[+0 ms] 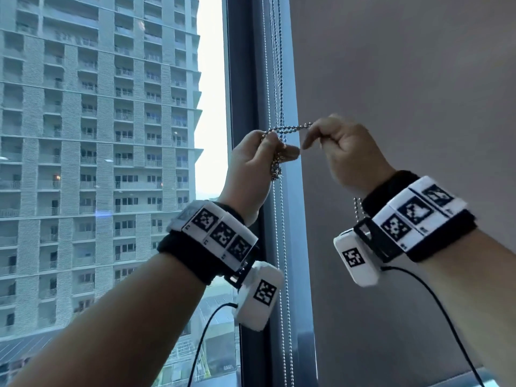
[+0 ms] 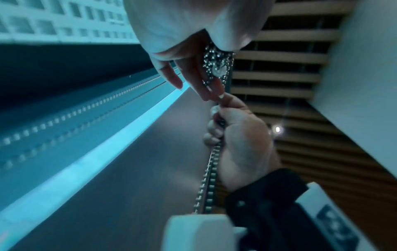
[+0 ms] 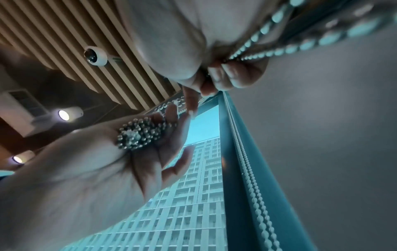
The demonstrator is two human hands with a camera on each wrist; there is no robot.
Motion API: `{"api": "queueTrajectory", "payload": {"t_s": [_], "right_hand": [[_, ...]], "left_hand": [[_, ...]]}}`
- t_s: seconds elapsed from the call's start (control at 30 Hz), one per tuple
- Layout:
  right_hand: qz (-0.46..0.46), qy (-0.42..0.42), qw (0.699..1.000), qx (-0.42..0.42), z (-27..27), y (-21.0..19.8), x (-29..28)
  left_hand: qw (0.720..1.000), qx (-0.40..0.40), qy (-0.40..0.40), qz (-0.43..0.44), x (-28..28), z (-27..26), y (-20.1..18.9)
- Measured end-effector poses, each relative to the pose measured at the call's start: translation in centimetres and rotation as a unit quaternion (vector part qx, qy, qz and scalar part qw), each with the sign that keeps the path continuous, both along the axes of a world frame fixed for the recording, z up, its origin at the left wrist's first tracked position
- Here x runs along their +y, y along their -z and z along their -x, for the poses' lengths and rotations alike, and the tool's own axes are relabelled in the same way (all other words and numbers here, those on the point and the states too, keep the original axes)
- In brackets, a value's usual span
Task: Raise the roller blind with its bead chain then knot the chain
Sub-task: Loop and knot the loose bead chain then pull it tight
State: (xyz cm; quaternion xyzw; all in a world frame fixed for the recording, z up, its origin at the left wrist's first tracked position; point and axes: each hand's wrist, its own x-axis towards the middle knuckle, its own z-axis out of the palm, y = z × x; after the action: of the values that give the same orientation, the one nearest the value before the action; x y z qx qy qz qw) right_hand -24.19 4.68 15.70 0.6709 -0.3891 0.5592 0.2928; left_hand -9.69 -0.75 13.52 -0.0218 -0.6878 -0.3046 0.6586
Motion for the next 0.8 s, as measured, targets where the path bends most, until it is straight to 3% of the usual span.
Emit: {"api": "queueTrajectory", "payload": {"t_s": [0.07, 0.17, 0.23, 0.33, 0.43, 0.53, 0.63, 0.73, 0.8], "right_hand": [[-0.035, 0.006, 0.999, -0.016, -0.7, -0.3, -0.9], [-0.13, -0.188, 0.962, -0.152, -2.4, -0.1, -0.6], [-0.163, -0.252, 0.933, -0.197, -2.9, 0.2, 0.0], [-0.174, -0.259, 0.936, -0.161, -3.6, 0.6, 0.9], [-0.134, -0.246, 0.942, -0.184, -3.8, 0.1, 0.4], [-0.109, -0.202, 0.951, -0.209, -3.8, 0.0, -0.2], [-0.119, -0.183, 0.946, -0.241, -3.9, 0.0, -0.2], [-0.157, -0.256, 0.912, -0.281, -3.5, 0.3, 0.1], [-0.194, -0.349, 0.866, -0.302, -3.3, 0.5, 0.2]], "left_hand": [[0.993, 0.0, 0.088, -0.074, 0.6, 0.2, 0.0], [0.964, 0.0, 0.204, -0.173, 0.7, 0.5, -0.1], [0.955, -0.023, 0.223, -0.193, 0.6, 0.6, -0.2], [0.953, -0.036, 0.226, -0.196, 0.4, 0.7, 0.0], [0.954, -0.02, 0.222, -0.2, 0.3, 0.9, 0.3], [0.96, 0.036, 0.188, -0.205, 0.4, 1.1, 0.5], [0.978, 0.084, 0.099, -0.162, 0.2, 0.8, 0.4], [0.997, 0.07, -0.039, -0.006, -0.4, 0.1, 0.0], [0.978, 0.023, -0.18, 0.107, -0.7, -0.2, -0.3]]}}
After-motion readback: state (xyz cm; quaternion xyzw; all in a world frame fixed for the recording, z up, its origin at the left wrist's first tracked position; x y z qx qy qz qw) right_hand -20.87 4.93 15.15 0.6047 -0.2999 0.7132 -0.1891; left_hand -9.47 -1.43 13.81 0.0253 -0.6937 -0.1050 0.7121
